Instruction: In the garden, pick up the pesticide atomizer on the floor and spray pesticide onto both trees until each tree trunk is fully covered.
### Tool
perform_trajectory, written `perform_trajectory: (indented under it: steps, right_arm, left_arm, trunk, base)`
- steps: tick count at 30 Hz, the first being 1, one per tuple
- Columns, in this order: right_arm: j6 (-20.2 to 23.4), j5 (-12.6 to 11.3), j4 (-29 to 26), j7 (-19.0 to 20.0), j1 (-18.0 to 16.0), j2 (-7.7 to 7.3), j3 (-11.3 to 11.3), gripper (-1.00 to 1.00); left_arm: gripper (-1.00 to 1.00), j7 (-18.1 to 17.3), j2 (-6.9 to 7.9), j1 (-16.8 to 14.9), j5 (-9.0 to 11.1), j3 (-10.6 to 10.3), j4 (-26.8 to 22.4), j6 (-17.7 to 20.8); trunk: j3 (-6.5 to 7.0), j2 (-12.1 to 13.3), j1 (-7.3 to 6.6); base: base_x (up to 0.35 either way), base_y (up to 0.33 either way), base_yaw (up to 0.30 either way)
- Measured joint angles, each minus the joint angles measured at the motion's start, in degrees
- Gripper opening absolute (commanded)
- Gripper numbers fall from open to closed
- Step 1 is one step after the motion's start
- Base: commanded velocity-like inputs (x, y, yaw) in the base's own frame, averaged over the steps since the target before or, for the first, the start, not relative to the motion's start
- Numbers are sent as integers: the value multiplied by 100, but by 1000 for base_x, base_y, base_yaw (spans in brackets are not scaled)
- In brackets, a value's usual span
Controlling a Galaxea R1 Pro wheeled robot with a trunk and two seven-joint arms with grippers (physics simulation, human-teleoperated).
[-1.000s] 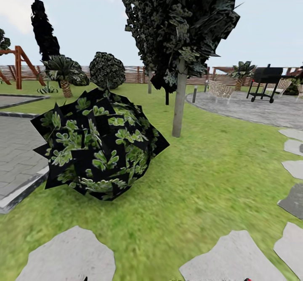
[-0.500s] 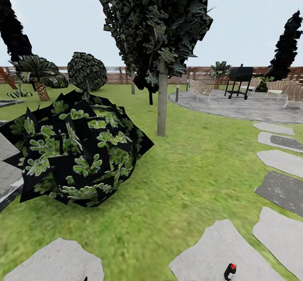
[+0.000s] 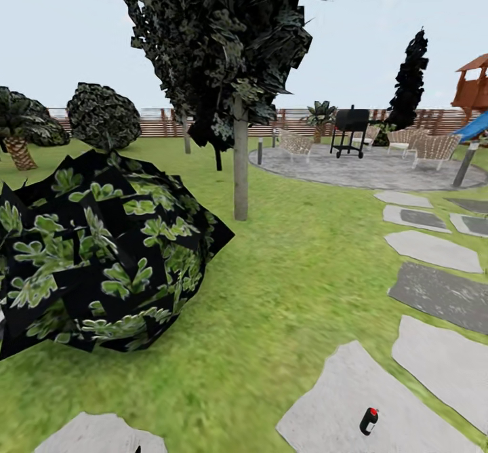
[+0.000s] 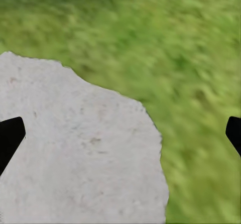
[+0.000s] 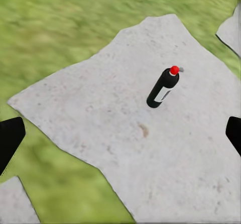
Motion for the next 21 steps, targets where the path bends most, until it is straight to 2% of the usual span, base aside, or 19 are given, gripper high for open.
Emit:
perform_trajectory:
  steps: [4,8,21]
  right_arm:
    - [0,0,0,-3,0,2,0,100]
    - [0,0,0,-2,0,0,0,100]
    - [0,1,0,-3,0,1,0,100]
  left_arm:
    - [100,0,0,0,1,0,0,0]
    - [100,0,-1,0,-6,0,0,0]
    - [100,0,0,0,-8,0,0,0]
  trunk:
    - [0,0,0]
    - [0,0,0]
    - [0,0,0]
  base:
    - [192,236,-265]
    - [175,76,-265]
    - [17,5,-265]
